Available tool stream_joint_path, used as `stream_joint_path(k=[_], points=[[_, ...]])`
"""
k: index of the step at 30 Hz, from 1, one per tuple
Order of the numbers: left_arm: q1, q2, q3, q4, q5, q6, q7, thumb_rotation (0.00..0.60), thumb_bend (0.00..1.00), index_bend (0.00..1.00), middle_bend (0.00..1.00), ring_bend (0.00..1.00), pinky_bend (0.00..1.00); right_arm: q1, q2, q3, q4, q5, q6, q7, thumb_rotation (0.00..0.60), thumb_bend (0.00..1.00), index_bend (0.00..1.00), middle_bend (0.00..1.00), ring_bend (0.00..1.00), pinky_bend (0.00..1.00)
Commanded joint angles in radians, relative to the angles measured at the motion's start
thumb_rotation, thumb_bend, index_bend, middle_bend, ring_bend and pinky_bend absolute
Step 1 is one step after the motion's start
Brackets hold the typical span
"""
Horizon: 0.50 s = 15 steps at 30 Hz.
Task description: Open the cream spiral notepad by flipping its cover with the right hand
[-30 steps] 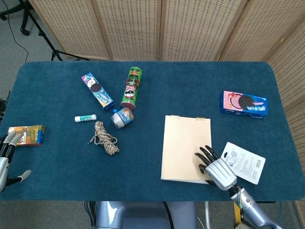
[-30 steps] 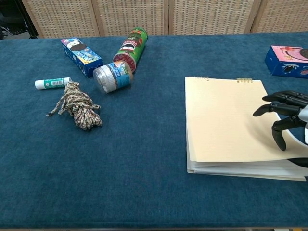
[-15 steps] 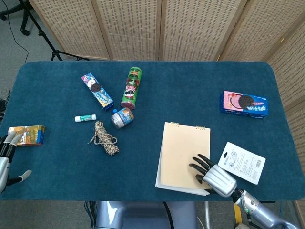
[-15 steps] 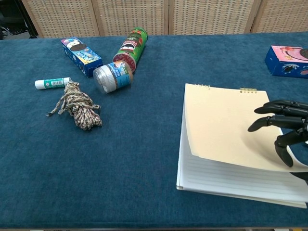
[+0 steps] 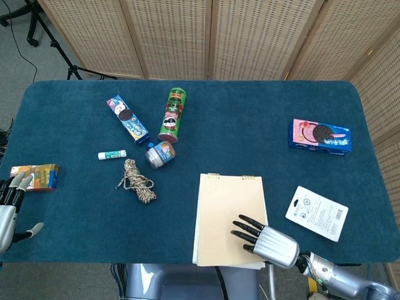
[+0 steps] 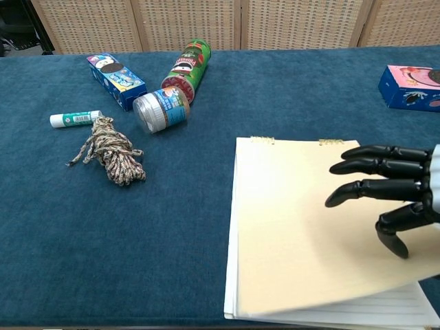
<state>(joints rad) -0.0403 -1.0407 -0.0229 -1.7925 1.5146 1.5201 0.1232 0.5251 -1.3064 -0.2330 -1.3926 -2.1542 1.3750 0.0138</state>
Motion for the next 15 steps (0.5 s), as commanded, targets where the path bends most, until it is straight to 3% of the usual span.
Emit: stream_joint_path(k=[1, 15], points=[[0.0, 0.001, 0.0, 0.0, 0.001, 0.001, -0.002, 0.6, 0.0, 0.0, 0.0, 0.0, 0.0, 0.017, 0.004, -0.009, -0.035, -0.026, -0.025, -0.033, 0.6, 0.78, 0.67, 0.19, 0.0, 0.0], [0.003, 0.009, 0.001, 0.003, 0.006, 0.007, -0.023, 0.6, 0.0, 0.0, 0.0, 0.0, 0.0, 0.034, -0.02, -0.009, -0.077, -0.034, -0.055, -0.071, 0.6, 0.78, 0.67, 0.19, 0.0, 0.0]])
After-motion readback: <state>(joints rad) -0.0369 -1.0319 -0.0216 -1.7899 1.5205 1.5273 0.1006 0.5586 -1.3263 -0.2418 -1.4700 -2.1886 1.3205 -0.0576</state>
